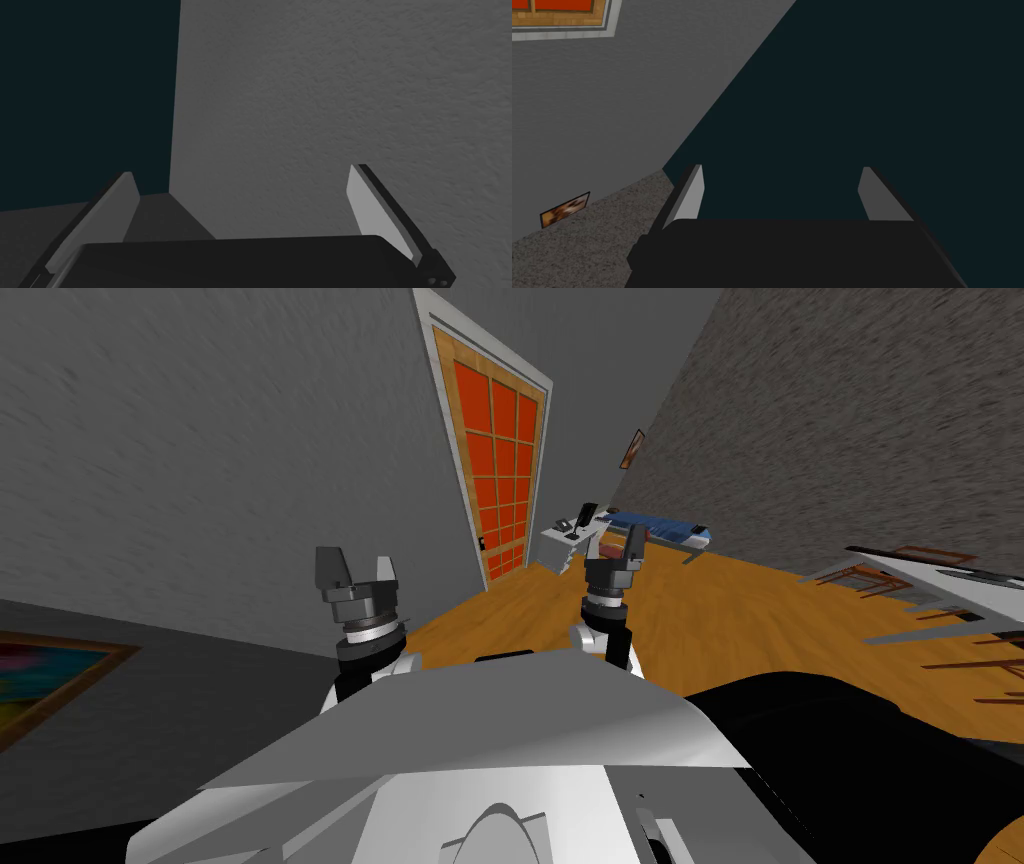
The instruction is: Pull the door open
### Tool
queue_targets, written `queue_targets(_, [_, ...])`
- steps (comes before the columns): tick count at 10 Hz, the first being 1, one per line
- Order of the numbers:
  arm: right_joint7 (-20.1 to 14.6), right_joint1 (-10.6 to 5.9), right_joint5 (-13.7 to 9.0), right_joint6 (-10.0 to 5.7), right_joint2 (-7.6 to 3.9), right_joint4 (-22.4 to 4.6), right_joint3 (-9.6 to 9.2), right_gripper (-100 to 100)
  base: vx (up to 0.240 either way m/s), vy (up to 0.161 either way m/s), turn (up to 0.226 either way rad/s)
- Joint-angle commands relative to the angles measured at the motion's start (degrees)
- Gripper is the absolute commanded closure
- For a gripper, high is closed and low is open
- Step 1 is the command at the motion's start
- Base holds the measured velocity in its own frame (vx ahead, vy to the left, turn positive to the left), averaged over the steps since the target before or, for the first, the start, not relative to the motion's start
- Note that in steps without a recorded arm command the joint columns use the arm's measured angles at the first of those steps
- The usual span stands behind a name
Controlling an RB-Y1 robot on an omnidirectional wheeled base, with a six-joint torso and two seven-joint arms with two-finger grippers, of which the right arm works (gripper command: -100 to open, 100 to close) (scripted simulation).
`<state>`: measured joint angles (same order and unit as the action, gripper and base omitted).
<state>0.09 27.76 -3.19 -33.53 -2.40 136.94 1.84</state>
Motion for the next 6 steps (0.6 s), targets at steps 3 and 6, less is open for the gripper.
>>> queue_targets(3, [-3.55, -0.75, -2.13, -1.06, -1.26, -3.72, -1.49, -100, 0.106, 0.007, 0.110])
queue_targets(6, [-6.76, -1.42, -4.06, -2.02, -2.33, -7.08, -2.84, -100, 0.118, 0.005, 0.106])
